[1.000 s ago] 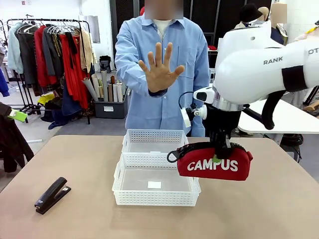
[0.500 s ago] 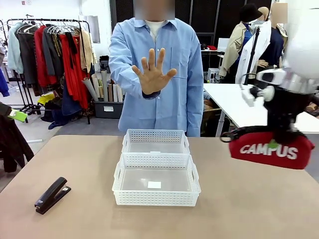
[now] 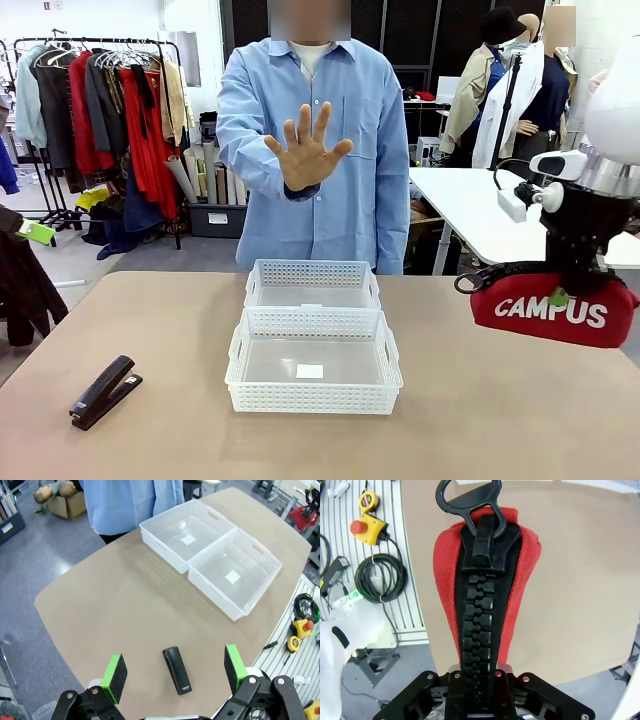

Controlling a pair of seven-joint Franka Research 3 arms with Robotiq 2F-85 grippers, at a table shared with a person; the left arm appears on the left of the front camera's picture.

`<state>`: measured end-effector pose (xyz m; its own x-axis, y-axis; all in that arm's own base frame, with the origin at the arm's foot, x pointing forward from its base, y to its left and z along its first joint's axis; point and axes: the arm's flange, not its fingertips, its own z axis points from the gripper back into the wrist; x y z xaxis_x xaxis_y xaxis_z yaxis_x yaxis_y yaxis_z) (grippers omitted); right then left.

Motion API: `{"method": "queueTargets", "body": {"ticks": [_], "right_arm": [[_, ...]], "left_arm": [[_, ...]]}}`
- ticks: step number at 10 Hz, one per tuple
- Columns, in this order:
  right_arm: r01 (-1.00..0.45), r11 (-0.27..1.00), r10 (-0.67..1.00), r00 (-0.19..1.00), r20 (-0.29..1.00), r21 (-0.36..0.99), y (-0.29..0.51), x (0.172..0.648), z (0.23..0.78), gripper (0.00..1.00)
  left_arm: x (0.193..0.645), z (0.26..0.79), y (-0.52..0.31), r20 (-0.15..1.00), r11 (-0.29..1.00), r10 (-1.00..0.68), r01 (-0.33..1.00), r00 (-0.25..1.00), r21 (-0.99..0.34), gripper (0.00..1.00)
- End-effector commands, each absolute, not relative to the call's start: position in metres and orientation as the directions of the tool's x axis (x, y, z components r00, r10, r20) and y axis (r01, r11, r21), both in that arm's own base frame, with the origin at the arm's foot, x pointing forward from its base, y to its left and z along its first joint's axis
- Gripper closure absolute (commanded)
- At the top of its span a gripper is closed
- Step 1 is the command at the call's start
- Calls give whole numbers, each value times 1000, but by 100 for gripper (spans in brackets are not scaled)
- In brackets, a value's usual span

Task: Distribute items into two baskets.
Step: Move the picked Pencil pouch towards the Organizing basket indicated by the person, stopping as directed.

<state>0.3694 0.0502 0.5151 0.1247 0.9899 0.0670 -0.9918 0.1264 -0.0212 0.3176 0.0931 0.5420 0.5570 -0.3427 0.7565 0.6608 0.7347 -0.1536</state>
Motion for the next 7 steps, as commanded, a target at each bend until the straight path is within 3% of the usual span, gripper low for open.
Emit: {"method": "queueTargets", "body": {"ticks": [1,7], "right_arm": [[-995,86,991,80,103,-49,47,368,514,100],[-992,118,991,115,75,-37,49,368,518,100]], "left_arm": [[318,542,94,767,725,-338,671,545,-157,0],[318,542,94,767,725,-338,671,545,-157,0]]}}
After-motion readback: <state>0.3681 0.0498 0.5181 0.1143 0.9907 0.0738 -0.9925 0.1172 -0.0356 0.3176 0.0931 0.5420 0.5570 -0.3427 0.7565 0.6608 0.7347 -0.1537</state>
